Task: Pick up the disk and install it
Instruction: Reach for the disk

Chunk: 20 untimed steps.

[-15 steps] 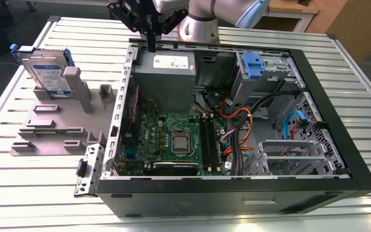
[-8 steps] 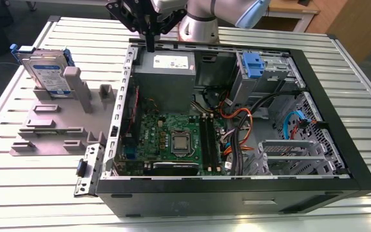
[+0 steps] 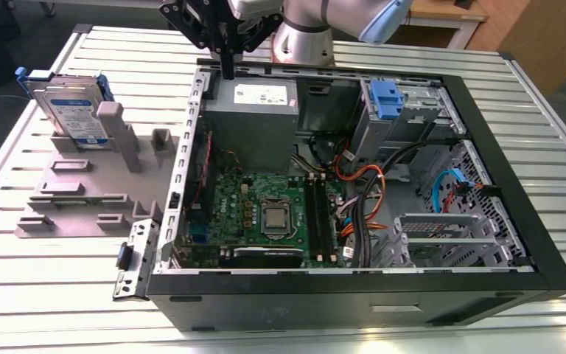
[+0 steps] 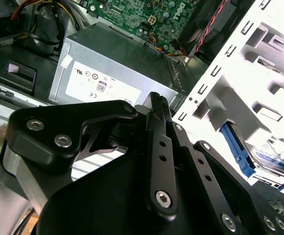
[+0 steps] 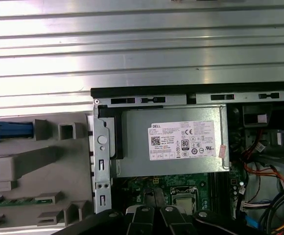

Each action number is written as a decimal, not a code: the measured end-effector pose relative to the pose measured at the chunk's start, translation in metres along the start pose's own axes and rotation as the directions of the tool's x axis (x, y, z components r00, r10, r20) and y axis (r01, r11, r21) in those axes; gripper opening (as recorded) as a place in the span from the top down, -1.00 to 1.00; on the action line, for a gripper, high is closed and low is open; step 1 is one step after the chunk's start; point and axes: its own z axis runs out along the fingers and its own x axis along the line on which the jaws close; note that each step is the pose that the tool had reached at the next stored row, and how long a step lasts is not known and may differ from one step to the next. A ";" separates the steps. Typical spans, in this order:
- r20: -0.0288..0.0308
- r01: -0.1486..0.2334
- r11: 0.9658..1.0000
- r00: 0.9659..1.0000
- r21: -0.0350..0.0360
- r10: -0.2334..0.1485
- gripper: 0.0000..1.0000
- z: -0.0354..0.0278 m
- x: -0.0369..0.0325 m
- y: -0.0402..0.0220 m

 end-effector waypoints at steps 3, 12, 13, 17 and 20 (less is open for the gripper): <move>0.000 0.000 1.000 1.000 0.000 0.000 0.79 0.0000 0.0006 -0.0001; 0.000 0.000 1.000 1.000 0.000 0.000 0.79 0.0002 0.0021 -0.0001; 0.000 0.000 1.000 1.000 0.000 0.000 0.79 0.0001 0.0023 -0.0002; 0.000 0.000 1.000 1.000 0.000 0.000 0.79 0.0000 0.0037 -0.0003; 0.000 0.000 1.000 1.000 0.000 0.000 0.79 0.0000 0.0050 -0.0004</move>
